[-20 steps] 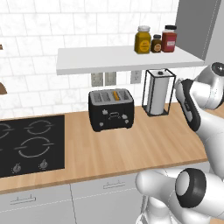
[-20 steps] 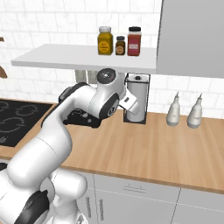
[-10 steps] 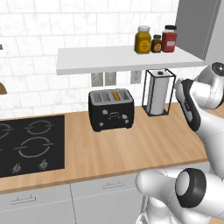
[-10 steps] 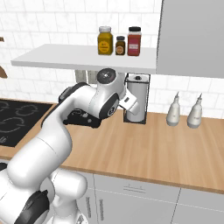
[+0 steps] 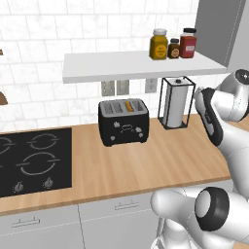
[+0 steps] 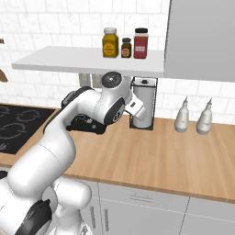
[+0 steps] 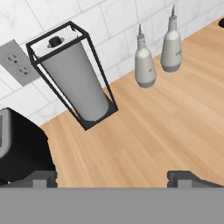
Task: Start the toaster. Once the lever pops up, take the bread to the plate on the dining counter.
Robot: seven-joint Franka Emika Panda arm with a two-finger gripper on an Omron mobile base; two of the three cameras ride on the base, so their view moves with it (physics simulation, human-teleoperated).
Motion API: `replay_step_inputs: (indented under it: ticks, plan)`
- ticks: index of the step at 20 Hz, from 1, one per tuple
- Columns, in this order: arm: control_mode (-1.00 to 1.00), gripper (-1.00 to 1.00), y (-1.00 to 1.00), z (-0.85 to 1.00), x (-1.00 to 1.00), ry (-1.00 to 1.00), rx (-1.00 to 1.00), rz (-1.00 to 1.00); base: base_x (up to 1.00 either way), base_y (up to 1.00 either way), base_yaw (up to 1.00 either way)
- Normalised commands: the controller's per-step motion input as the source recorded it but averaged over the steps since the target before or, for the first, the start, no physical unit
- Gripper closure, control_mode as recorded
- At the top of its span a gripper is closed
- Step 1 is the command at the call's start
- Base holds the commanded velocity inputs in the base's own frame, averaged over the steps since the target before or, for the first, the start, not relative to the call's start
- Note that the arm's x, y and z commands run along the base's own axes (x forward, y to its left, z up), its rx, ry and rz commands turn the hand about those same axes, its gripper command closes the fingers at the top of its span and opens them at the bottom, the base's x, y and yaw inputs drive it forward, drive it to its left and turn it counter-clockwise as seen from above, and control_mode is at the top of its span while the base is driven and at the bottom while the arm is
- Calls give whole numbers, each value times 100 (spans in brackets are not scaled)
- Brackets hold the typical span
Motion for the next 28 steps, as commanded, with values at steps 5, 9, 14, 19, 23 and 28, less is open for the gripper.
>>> replay_step_inputs:
  ticks: [5,9,14,19,23,28]
  plan:
    - [-100,-100,0,0,0,0,0,0,0,0,0]
    - [-100,-100,0,0,0,0,0,0,0,0,0]
    - [-100,-100,0,0,0,0,0,0,0,0,0]
    - [-100,-100,0,0,0,0,0,0,0,0,0]
    - [-100,-100,0,0,0,0,0,0,0,0,0]
    - [-100,-100,0,0,0,0,0,0,0,0,0]
